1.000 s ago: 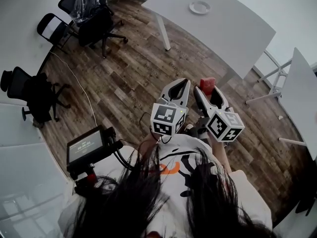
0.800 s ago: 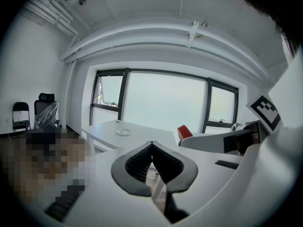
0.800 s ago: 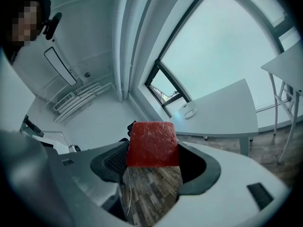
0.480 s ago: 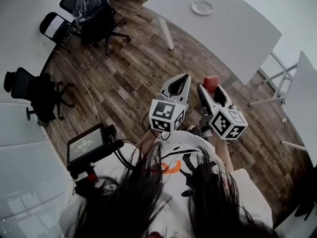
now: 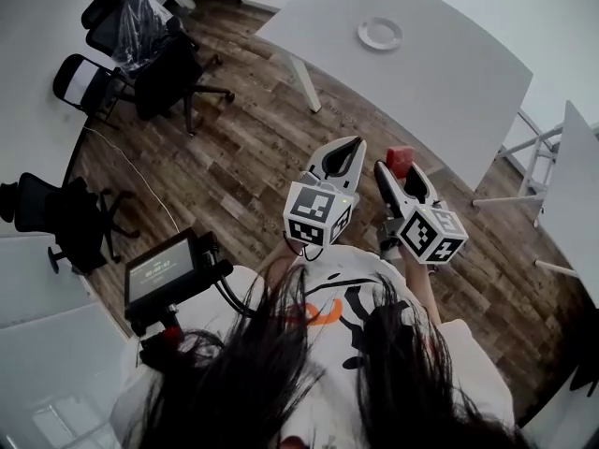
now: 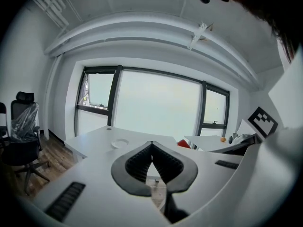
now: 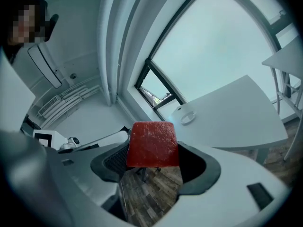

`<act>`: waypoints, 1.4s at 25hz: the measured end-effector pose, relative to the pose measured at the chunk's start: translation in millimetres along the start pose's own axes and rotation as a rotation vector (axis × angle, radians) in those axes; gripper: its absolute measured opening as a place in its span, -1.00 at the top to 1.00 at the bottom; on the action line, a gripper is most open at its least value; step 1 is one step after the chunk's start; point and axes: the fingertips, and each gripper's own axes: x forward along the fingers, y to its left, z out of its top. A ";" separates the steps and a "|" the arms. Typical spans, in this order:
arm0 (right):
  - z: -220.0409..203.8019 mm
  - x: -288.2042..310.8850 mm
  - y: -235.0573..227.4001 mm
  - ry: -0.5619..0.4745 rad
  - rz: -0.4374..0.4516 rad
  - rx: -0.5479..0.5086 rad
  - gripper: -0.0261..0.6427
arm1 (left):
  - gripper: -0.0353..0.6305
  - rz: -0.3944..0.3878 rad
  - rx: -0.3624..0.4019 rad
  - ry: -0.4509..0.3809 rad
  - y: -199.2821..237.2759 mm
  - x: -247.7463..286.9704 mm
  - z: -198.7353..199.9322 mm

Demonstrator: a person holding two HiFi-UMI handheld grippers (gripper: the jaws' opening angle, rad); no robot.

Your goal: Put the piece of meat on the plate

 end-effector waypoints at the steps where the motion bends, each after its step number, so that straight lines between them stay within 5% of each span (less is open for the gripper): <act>1: 2.1 14.6 4.1 -0.002 -0.007 0.004 0.00 | 0.88 -0.013 -0.002 -0.002 13.5 4.1 5.6; 15: 26.7 156.9 38.3 -0.044 -0.164 0.035 0.00 | 0.88 -0.162 -0.055 0.034 163.2 50.4 33.9; 26: 22.3 185.9 23.4 0.007 -0.255 0.070 0.00 | 0.88 -0.250 -0.125 0.101 175.6 86.0 15.7; 35: 55.9 224.0 -26.1 0.000 -0.267 0.071 0.00 | 0.88 -0.234 -0.133 0.124 196.3 131.9 11.2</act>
